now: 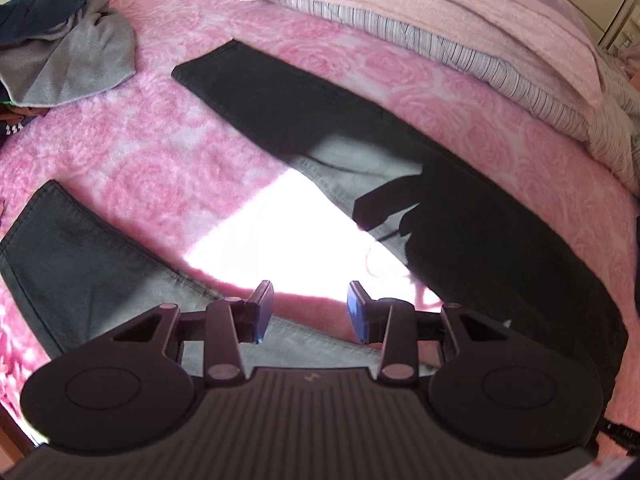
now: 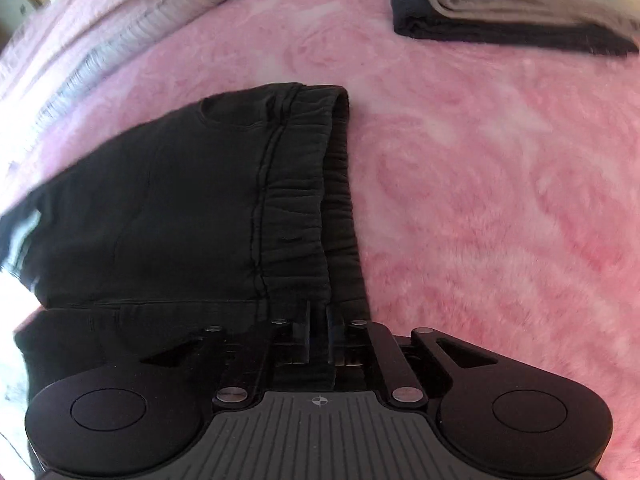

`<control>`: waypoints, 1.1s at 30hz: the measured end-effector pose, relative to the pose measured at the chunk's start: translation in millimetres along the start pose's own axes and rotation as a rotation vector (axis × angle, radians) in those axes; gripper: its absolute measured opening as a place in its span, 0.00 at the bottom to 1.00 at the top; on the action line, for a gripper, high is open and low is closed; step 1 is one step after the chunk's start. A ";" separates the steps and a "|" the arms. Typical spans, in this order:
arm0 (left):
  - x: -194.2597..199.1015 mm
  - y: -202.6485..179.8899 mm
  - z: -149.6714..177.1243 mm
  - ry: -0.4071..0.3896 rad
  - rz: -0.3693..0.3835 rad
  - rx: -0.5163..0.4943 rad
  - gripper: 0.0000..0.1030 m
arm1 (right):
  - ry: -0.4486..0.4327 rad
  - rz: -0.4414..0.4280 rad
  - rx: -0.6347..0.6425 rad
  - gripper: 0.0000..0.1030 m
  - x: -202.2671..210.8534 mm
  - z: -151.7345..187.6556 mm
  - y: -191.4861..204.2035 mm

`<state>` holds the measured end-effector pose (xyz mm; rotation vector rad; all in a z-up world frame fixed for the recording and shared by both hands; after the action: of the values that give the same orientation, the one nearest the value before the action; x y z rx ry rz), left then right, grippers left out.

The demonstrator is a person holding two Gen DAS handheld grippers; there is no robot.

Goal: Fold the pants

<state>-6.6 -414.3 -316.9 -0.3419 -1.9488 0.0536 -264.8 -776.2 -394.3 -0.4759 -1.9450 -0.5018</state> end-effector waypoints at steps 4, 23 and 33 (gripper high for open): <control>1.0 9.7 7.1 0.012 0.003 -0.011 0.34 | -0.034 0.209 0.015 0.17 39.1 -1.9 13.5; 11.9 170.2 26.6 0.131 -0.035 -0.314 0.35 | 0.211 0.305 -0.018 0.41 88.6 185.9 144.4; 108.3 174.0 -6.4 0.108 0.063 -0.428 0.38 | 0.032 0.110 -0.151 0.42 198.7 158.4 260.7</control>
<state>-2.3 -220.1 -251.3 -0.6735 -1.8327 -0.3391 -322.4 -451.9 -239.2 -0.6636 -1.8472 -0.5840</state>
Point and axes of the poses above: each gripper's, at about its wrist camera, not at the fingertips, and x roughly against the way its jaws point, y to its left, z to its underside, the point moved 4 cm from there along -x, roughly the way its jaws point, and after that the axes turned 13 degrees about x, right-handed, at the moved point
